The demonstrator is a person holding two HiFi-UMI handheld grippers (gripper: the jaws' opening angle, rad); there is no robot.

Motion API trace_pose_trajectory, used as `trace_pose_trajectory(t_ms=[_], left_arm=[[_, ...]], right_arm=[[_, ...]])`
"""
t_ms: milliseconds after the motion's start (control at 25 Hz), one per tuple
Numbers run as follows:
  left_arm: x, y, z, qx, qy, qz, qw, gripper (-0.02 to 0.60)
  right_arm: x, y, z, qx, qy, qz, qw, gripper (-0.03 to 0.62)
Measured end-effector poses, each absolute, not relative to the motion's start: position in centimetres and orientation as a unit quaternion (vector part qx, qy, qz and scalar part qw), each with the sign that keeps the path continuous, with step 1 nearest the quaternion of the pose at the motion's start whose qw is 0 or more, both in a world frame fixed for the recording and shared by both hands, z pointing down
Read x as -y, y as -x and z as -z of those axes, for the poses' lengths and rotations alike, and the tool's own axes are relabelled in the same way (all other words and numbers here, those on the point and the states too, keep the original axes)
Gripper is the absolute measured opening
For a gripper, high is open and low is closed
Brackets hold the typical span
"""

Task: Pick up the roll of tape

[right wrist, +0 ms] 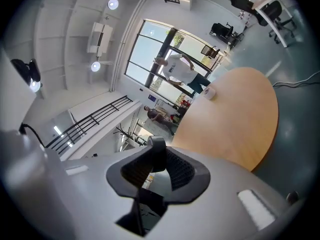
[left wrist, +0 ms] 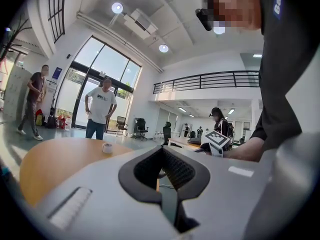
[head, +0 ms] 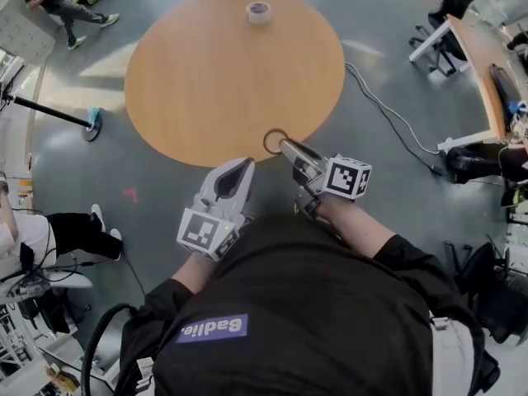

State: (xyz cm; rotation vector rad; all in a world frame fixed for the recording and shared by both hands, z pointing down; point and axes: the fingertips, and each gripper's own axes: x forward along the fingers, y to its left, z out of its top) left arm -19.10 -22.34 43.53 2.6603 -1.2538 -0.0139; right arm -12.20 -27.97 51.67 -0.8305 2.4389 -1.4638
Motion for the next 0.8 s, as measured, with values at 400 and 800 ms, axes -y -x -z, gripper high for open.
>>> trace_pose_trajectory(t_ms=[400,800], left_arm=[[21.3,21.2,-44.0,0.417,-0.903,0.003,0.106,0.02],[20.2,22.2,-44.9,0.415,-0.901,0.024,0.127,0.02]], right_arm=[[26.5,14.7,-50.3,-0.873,0.359,0.331,-0.004,0.083],[24.1,16.3,-49.3,-0.891,0.386,0.231,-0.057,0.082]])
